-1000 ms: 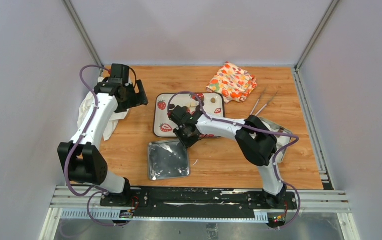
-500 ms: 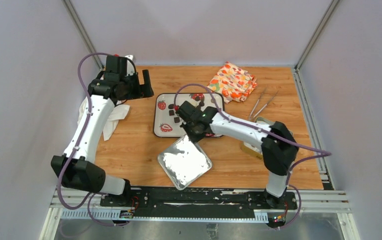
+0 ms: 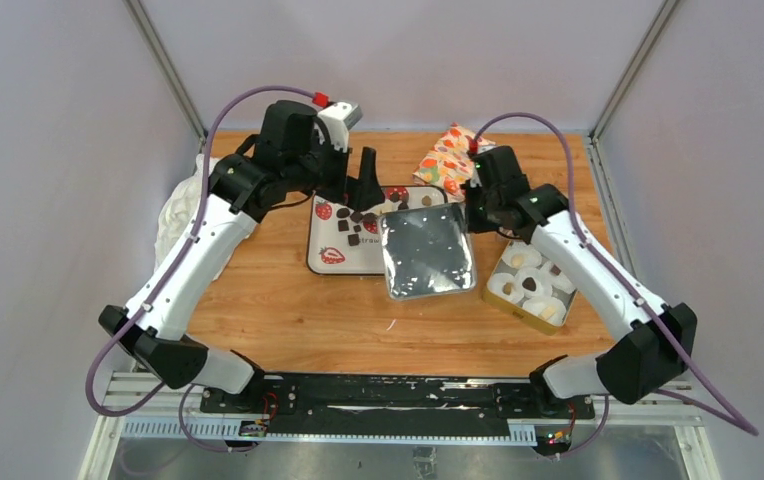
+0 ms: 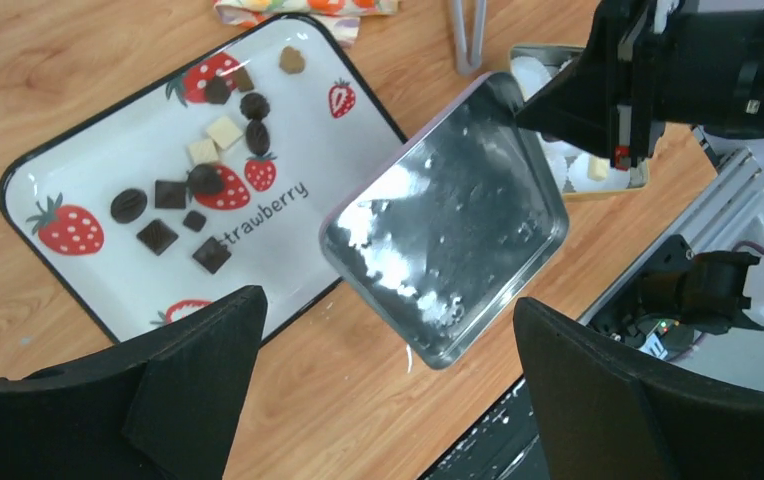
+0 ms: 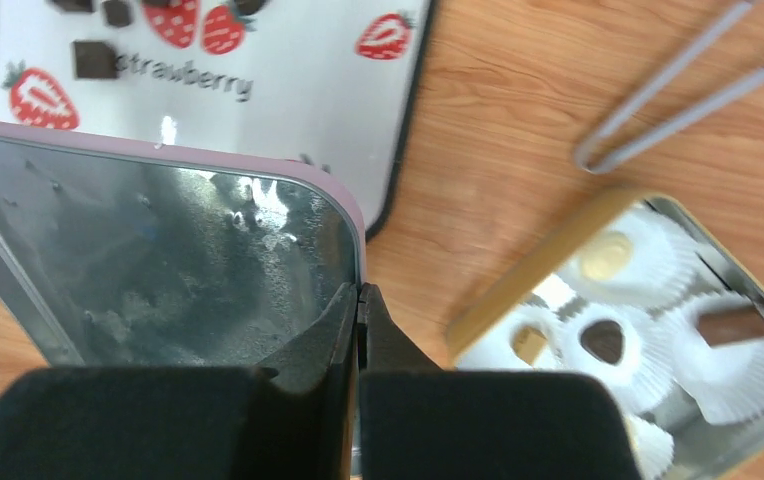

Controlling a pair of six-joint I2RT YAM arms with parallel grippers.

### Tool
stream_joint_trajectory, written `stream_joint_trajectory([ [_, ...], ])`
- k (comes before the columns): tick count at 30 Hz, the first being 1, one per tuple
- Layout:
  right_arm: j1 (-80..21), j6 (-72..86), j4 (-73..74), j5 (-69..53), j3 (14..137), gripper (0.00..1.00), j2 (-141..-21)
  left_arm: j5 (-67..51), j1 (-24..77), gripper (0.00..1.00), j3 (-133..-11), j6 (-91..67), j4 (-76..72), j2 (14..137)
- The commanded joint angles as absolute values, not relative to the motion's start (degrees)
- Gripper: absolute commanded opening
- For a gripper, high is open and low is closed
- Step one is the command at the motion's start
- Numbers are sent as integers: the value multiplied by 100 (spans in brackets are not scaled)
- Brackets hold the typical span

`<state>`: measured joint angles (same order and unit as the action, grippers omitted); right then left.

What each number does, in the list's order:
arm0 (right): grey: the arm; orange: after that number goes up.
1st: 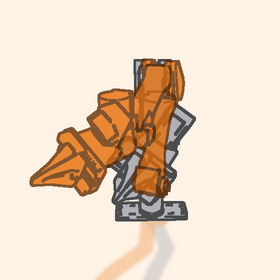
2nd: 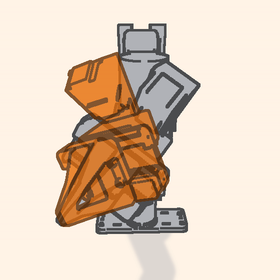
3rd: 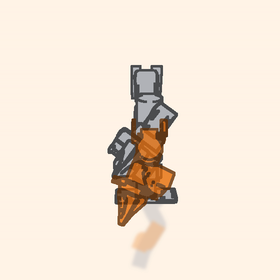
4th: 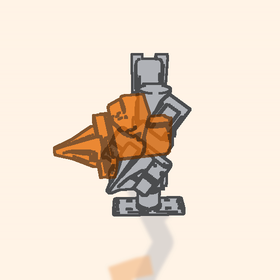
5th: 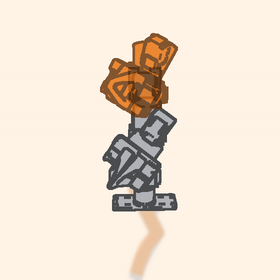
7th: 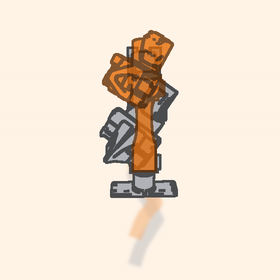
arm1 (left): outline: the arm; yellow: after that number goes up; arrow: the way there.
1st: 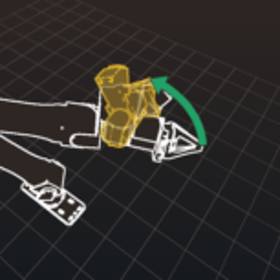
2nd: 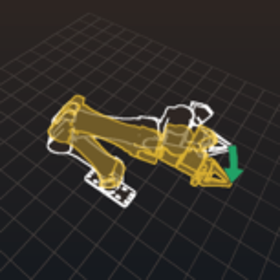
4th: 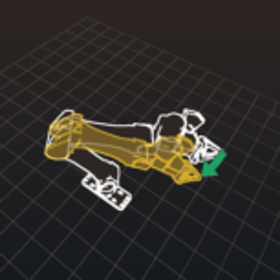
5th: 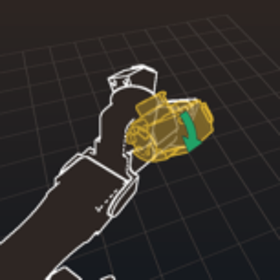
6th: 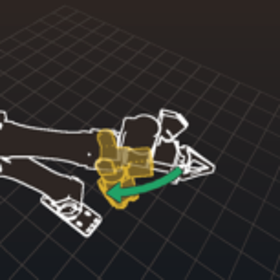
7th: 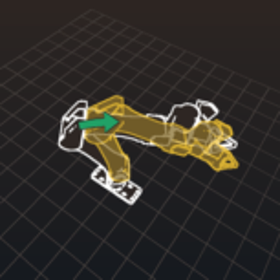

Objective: Pack the chocolate

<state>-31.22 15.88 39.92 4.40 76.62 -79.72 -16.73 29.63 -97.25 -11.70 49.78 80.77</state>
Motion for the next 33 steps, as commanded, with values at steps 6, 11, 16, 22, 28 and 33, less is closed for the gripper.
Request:
stream_joint_trajectory([
  [6,-1533,1508,4164,-485,7341,0,-7179,-1305,4163,98,-9825,-1055,4662,8539],
  [11,-1244,1416,4182,-868,7415,0,-7005,-980,4166,99,-8644,-975,3624,8106],
  [16,-1223,1527,4023,-1260,7306,0,-6883,-1219,4108,100,-8432,-1063,3427,8155],
  [22,-1198,1568,3929,-2036,7502,0,-7165,-2922,3400,96,-6749,-2507,1387,7731],
  [28,-1195,1747,3833,-2416,7437,0,-7285,-4001,3287,93,-6201,-3666,125,7822],
  [33,-1187,1963,3497,-2692,7254,0,-7376,-4462,3299,66,-5977,-4497,-746,8067],
])
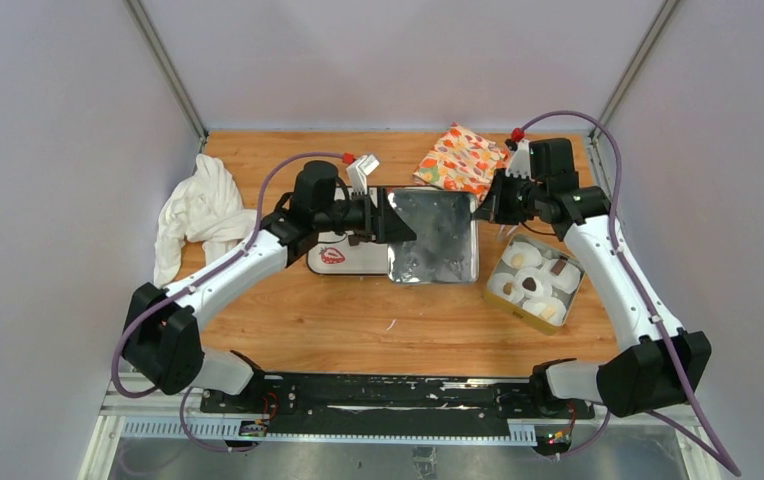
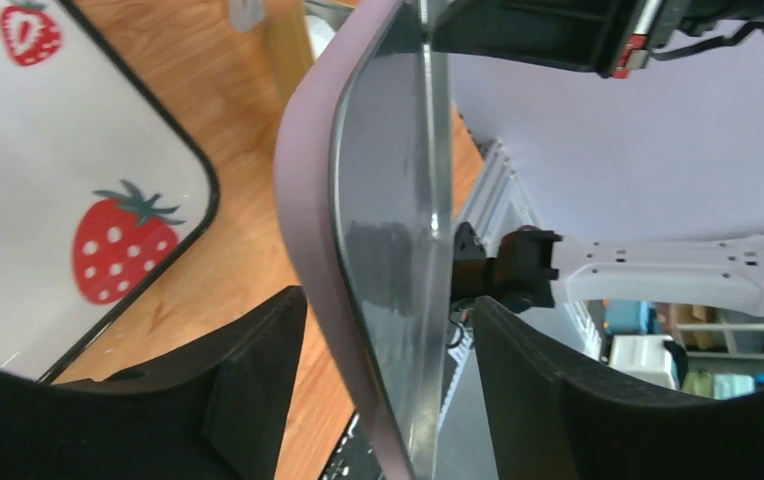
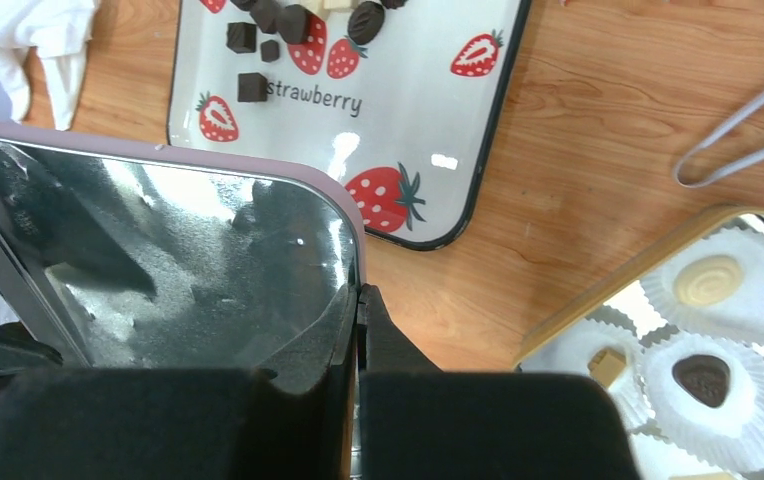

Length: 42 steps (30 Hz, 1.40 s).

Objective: Pack the chocolate

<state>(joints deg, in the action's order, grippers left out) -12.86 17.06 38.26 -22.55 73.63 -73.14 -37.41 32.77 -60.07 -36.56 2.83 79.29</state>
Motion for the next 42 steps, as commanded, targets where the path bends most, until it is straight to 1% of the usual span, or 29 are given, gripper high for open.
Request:
stream_joint_trajectory([
  [1,-1187,2009,3465,-2773,7245,0,-7452,-4430,3300,66,-6017,-4485,-748,8069],
  [3,-1187,2037,3409,-2968,7247,0,-7562,-4330,3302,66,-6084,-4474,-751,8038],
  [4,-1187,2063,3385,-3034,7258,0,-7607,-4299,3300,60,-6120,-4486,-751,8046],
  [6,-1191,2099,3371,-3104,7277,0,-7653,-4241,3300,36,-6212,-4538,-750,8092],
  [7,-1188,2109,3347,-3111,7273,0,-7655,-4229,3297,29,-6261,-4543,-752,8121],
  [9,-1187,2123,3317,-3103,7248,0,-7654,-4205,3303,23,-6325,-4526,-751,8166],
  [10,-1185,2123,3296,-3125,7232,0,-7655,-4187,3300,15,-6349,-4512,-754,8178],
  [11,-1186,2121,3273,-3209,7212,0,-7668,-4161,3304,3,-6356,-4503,-750,8183],
  [12,-1189,2120,3270,-3245,7197,0,-7684,-4127,3302,0,-6348,-4489,-755,8165],
  [15,-1182,2127,3304,-3322,7212,0,-7768,-3815,3295,0,-6187,-4345,-689,7936],
  [16,-1172,2135,3379,-3241,7281,10,-7810,-3674,3296,0,-6186,-4214,-531,7862],
  [18,-1094,2069,3674,-2907,7495,38,-7892,-3547,3292,0,-6417,-3741,-84,7839],
  [19,-1021,1999,3868,-2579,7628,44,-7912,-3527,3296,0,-6611,-3478,344,7866],
  [20,-916,1937,4082,-2191,7781,47,-7930,-3525,3293,0,-6812,-3224,668,7904],
  [22,-496,1828,4517,-1404,8103,50,-7983,-3472,3293,0,-7264,-2609,1553,7972],
  [26,323,1714,4988,-54,8492,49,-8372,-2920,3295,0,-7972,-1615,2658,7959],
  [28,681,1718,4903,288,8450,48,-8709,-2653,3295,0,-8161,-1326,2899,7894],
  [30,814,1645,5035,259,8742,44,-9223,-2339,3295,0,-8269,-1208,2998,7811],
  [33,812,1618,5795,617,9522,44,-10020,-2000,3296,0,-8286,-1211,2872,7622],
  [35,964,1684,5942,1034,9514,44,-10320,-1793,3296,0,-8336,-1208,2868,7592],
  [38,1515,1872,5688,593,8849,44,-10319,-1596,3296,0,-8349,-1150,2923,7609],
  [42,2160,2074,5086,-51,8073,55,-10167,-1590,3296,0,-8316,-1098,2997,7694],
])
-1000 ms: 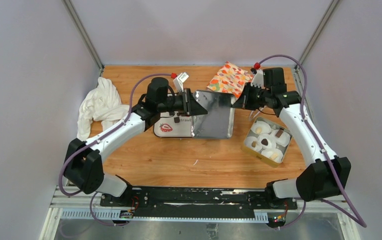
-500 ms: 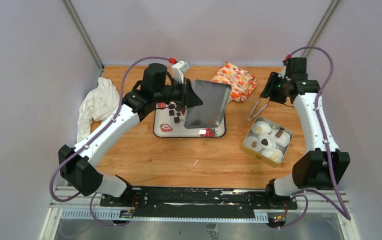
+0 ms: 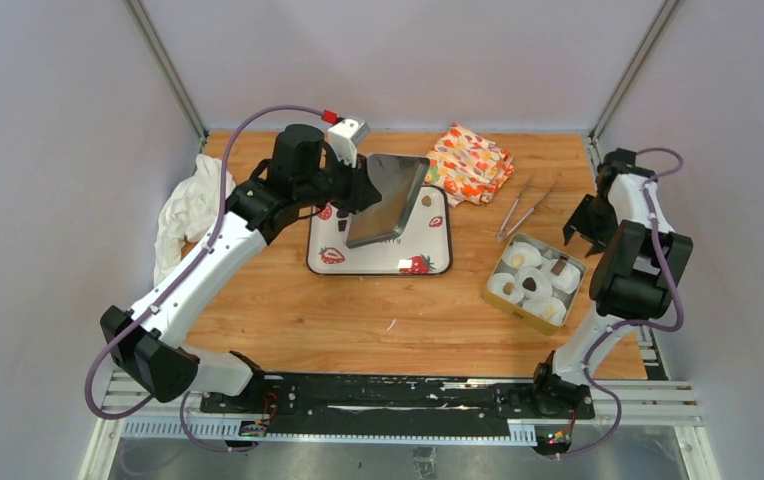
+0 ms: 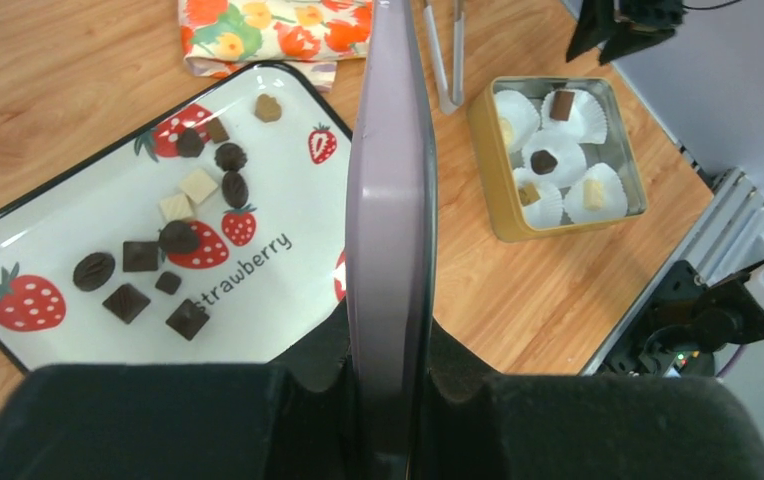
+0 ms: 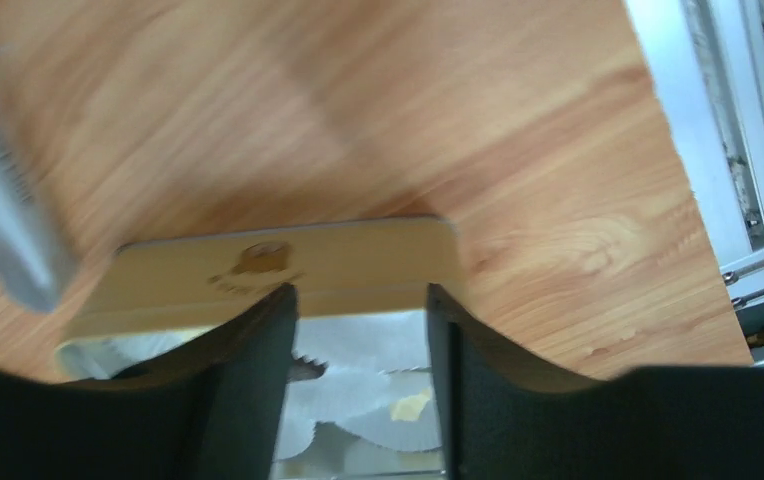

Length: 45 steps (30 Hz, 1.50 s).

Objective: Pack the chocolate

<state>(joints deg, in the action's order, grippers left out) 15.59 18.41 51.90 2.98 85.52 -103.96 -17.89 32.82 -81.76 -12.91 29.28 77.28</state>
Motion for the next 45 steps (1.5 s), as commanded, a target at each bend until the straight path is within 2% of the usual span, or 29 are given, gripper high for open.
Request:
stream_joint_trajectory([
  [1,2204,2087,5041,-80,7973,58,-10184,-1609,3296,0,-8332,-1086,3016,7730],
  [10,2215,1943,4785,-349,7089,60,-10031,-1788,3296,0,-8543,-1087,2960,8021],
  [18,2216,2061,4508,-1680,6222,55,-9569,-2185,3289,0,-8526,-1215,2899,8216],
  [24,2132,2540,4039,-2763,5429,60,-9099,-2798,3382,0,-8644,-1776,2397,8717],
  [27,2108,2312,4543,-2169,5841,66,-8972,-2733,3632,0,-8851,-1620,2357,8874],
  [31,2197,2090,5093,-932,6788,86,-8410,-2836,3865,0,-9197,-1376,2147,9157],
  [32,2229,2094,5225,-922,7057,87,-8258,-2792,3931,0,-9247,-1319,2026,9199],
  [35,2247,2301,5469,-1776,7919,87,-7726,-2643,4079,0,-9040,-1087,1253,9179],
  [39,2121,2860,5587,-2953,8397,89,-7410,-1934,4138,0,-8753,-583,204,9007],
  [43,1918,3651,5322,-4066,8050,91,-7016,-1460,4263,0,-8556,222,-182,8902],
  [45,1652,4168,5021,-4246,7807,91,-6711,-941,4510,0,-8339,961,-277,8833],
])
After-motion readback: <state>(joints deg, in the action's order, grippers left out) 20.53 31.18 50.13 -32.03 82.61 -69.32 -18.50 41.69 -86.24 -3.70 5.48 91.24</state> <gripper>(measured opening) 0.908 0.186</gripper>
